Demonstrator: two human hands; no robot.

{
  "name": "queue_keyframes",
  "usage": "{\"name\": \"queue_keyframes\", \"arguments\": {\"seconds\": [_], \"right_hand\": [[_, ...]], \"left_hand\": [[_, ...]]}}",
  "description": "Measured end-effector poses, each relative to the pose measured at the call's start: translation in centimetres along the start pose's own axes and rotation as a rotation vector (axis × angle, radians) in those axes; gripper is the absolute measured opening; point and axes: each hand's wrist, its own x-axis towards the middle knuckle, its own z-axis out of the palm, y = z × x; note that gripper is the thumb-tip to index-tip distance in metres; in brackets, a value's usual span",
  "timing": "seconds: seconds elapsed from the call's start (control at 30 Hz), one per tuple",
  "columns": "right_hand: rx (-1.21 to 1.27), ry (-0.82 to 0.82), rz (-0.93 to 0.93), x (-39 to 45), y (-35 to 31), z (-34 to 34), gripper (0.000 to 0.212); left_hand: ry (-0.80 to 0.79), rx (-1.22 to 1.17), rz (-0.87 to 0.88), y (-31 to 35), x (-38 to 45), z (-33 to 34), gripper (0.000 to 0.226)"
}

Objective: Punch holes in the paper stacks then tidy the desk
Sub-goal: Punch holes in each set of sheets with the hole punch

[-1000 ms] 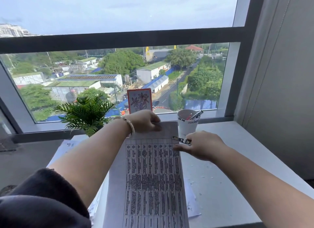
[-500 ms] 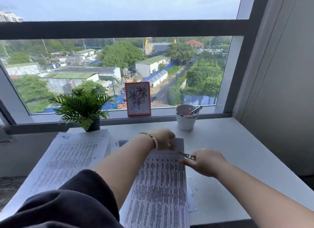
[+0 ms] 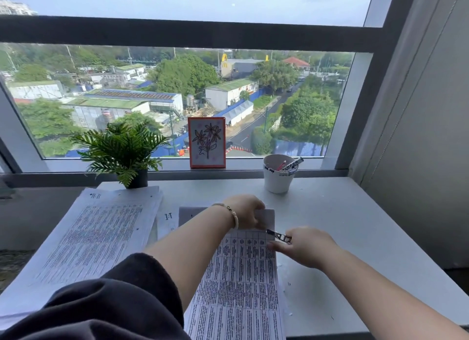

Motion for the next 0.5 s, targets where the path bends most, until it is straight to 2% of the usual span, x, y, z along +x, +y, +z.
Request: {"name": "queue_keyframes", "arguments": {"seconds": [0.13,0.23,0.37,0.5], "right_hand": [[0.051,-0.027,-0.003,-0.3,-0.3,-0.5,0.067],[0.026,-0.063,0.005,-0.8,-0.7,-0.7,0.067],[0.035,-0.137,-0.019,-1.7,-0.6,-0.2,0.073],[0.053,-0.143,-0.075,-2.5,-0.2,0.1,0.082]], "left_hand": [[0.045,0.11,0.015,0.2,0.0,0.3,0.014],[0.095,0.13,0.028,0.0,-0.2,0.0,0.022],[0.139,0.071,0.006,-0.8,-0.4,-1.6,0.019],[0.22,-0.039,-0.032,-2.0,-1.2,-4.1,0.02]]}}
